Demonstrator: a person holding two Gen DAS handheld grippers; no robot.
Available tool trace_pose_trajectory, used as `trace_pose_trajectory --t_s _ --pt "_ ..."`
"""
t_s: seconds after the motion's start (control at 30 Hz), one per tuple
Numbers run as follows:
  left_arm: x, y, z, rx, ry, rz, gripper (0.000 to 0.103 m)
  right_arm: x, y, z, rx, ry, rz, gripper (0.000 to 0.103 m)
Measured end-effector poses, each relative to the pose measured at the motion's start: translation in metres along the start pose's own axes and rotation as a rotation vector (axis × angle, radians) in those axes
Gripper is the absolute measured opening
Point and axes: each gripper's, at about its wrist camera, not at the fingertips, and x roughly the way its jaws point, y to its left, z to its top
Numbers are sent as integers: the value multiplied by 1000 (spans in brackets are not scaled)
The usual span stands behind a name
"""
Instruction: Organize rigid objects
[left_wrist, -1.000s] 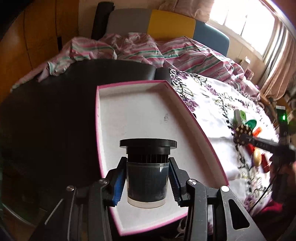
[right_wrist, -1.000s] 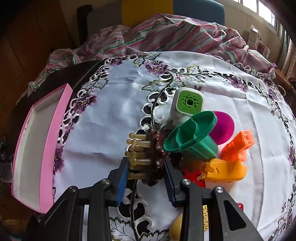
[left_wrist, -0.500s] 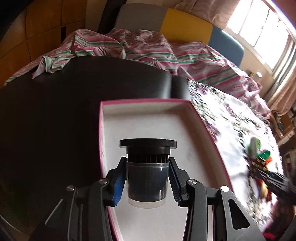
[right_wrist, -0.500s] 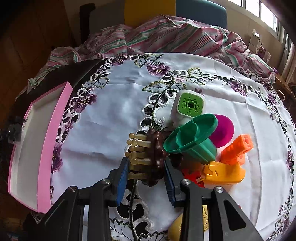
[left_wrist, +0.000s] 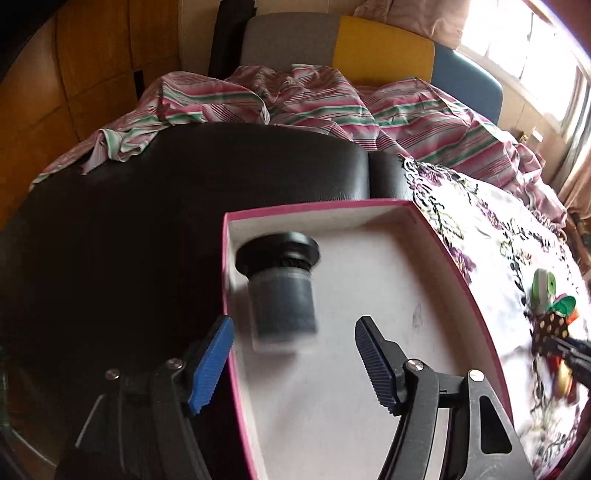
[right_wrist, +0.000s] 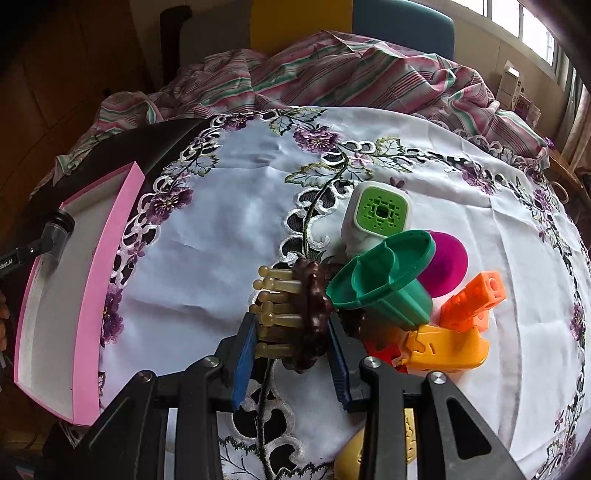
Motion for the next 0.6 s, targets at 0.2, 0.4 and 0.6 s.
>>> trace_pose_trajectory --t_s 0.2,0.4,0.6 --pt "-30 -8 -23 16 -56 6 70 0 -4 1 28 5 14 36" --pt "-54 -18 -45 2 -82 -9 82 0 -3 1 28 -3 10 36" --pt "-72 -30 -62 31 -97 -17 88 0 -5 3 49 -20 13 37"
